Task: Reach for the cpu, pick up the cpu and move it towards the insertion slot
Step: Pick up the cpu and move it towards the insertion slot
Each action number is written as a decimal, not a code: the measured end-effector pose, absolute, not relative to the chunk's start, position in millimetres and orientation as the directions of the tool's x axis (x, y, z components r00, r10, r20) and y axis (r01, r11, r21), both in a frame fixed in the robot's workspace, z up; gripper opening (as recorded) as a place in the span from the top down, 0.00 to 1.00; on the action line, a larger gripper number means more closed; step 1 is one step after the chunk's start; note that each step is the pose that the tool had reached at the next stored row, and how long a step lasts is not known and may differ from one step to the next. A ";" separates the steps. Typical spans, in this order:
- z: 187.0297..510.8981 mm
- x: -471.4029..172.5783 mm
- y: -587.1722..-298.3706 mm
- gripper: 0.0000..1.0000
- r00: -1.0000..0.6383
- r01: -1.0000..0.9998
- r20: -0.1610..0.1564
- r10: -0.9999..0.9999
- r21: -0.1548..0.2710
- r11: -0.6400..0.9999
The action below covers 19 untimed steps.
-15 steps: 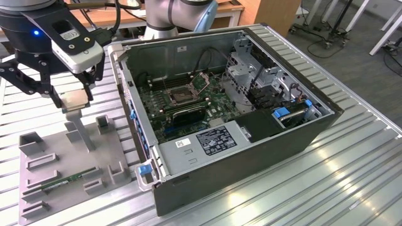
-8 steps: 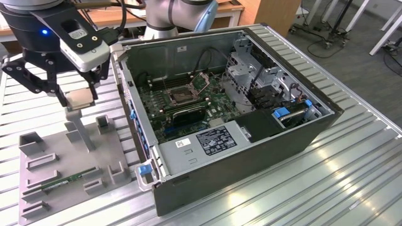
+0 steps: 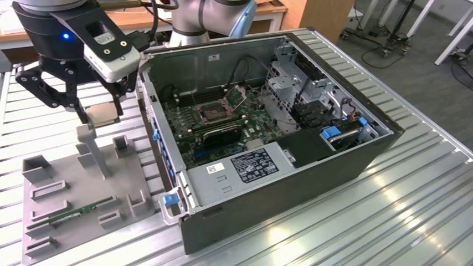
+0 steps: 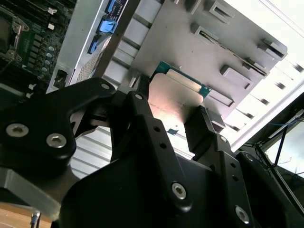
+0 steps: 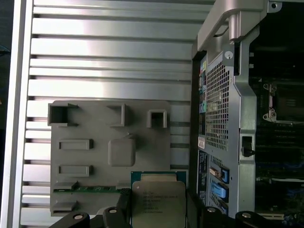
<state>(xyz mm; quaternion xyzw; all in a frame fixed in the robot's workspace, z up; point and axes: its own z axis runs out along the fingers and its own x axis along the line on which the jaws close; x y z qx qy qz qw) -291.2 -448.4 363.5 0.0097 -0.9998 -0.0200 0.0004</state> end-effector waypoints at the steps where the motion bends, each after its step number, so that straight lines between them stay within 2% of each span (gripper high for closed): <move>1: 363.5 -289.8 -448.4 0.46 -1.000 -0.019 0.000 -0.019 0.040 0.999; 19: 363.5 -270.1 -448.4 0.46 -1.000 -0.019 0.000 -0.019 0.040 0.999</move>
